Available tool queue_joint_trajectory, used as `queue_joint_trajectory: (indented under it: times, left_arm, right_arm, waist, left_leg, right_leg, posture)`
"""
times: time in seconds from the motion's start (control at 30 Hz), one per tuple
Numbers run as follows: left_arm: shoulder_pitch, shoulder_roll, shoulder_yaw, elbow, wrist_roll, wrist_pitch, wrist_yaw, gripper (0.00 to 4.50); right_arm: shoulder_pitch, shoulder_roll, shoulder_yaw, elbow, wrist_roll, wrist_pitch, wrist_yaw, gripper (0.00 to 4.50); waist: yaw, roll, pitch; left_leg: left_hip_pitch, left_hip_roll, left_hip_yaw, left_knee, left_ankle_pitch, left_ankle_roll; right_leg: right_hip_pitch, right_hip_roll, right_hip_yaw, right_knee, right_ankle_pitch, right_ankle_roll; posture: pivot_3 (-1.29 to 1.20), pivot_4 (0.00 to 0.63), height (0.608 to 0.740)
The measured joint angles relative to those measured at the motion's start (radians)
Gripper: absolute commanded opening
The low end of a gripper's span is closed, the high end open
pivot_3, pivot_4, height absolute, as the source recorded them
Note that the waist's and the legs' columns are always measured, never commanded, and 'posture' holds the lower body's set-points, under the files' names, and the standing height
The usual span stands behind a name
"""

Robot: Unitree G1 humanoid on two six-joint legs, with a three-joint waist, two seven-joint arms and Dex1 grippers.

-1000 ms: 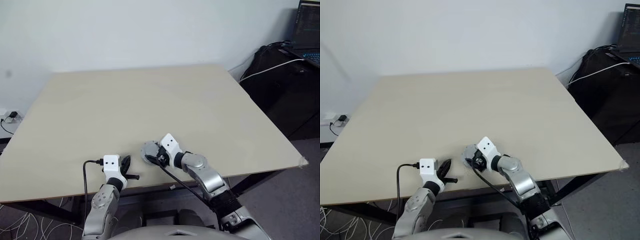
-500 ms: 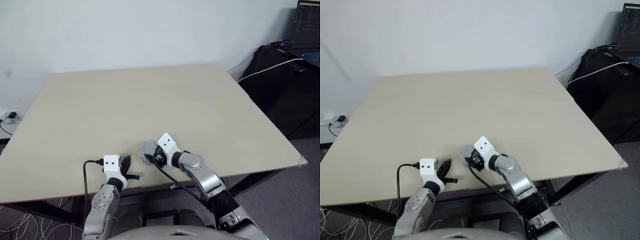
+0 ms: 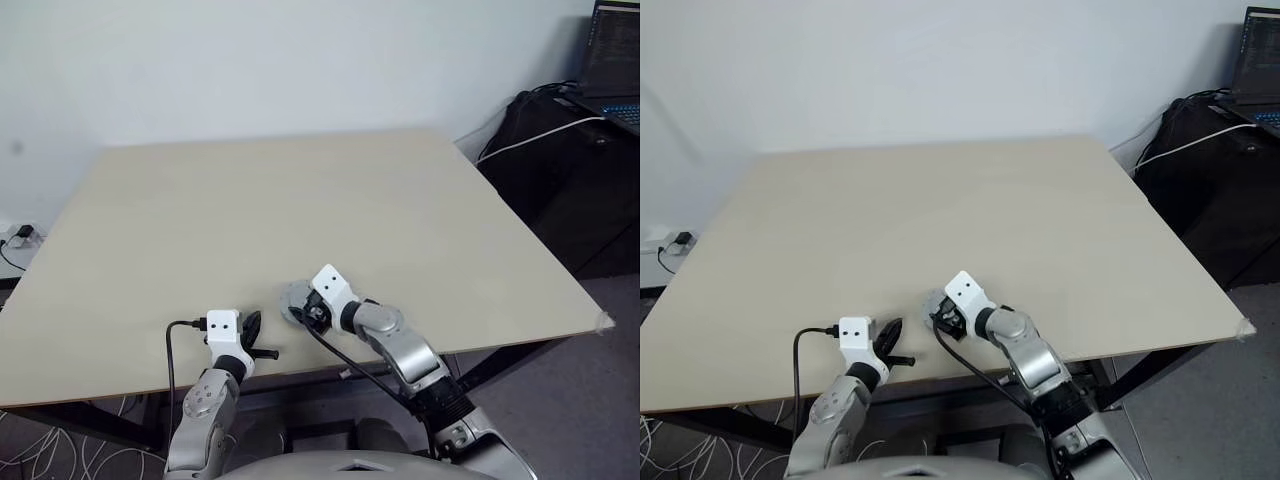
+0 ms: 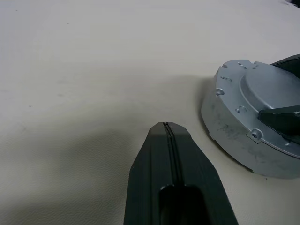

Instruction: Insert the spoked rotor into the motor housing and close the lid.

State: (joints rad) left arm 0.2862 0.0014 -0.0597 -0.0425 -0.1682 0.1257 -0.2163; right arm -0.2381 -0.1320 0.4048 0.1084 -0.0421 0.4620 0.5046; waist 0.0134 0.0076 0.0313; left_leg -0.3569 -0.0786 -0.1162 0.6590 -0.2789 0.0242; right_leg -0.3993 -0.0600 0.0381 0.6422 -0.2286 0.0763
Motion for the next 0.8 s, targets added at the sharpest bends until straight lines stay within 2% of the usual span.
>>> queue_joint_trajectory:
  times: [0.17, 0.3, 0.53, 0.8]
  left_arm:
    - [-0.010, 0.009, -0.002, 0.000, 0.009, 0.002, -0.001, 0.00]
    - [-0.106, 0.023, 0.004, 0.000, 0.003, 0.059, -0.003, 0.00]
    - [-0.294, 0.064, 0.020, 0.004, -0.054, 0.283, -0.046, 0.00]
    - [-0.457, 0.120, 0.044, 0.105, -0.165, 0.586, -0.149, 0.00]
  right_arm:
    - [-0.008, -0.005, 0.001, -0.004, 0.000, 0.021, 0.011, 3.26]
    - [-0.009, -0.005, 0.001, -0.005, -0.003, 0.026, 0.011, 3.26]
    - [-0.008, 0.000, 0.008, -0.009, -0.008, 0.026, 0.003, 3.26]
    - [-0.004, -0.001, 0.012, -0.015, -0.009, 0.029, -0.007, 3.26]
  waist:
    - [0.001, 0.001, 0.000]
    - [0.002, 0.001, -0.001]
    - [-0.002, 0.001, -0.002]
    - [-0.004, 0.001, -0.002]
  left_leg:
    - [0.000, 0.000, 0.000, 0.000, 0.000, 0.000]
    - [0.000, 0.000, 0.000, 0.000, 0.001, 0.000]
    - [0.001, 0.000, -0.001, -0.001, 0.001, 0.001]
    - [0.002, 0.000, -0.002, -0.001, 0.001, 0.000]
  right_leg:
    - [0.000, 0.000, 0.000, 0.000, 0.000, 0.000]
    - [0.001, 0.000, -0.001, 0.000, 0.000, 0.000]
    - [0.001, 0.001, 0.000, 0.000, 0.003, -0.005]
    - [0.002, 0.002, 0.000, 0.000, 0.003, -0.004]
  posture:
    - [0.00, 0.000, 0.740]
    - [0.00, 0.000, 0.740]
    - [0.00, 0.000, 0.740]
    - [0.00, 0.000, 0.740]
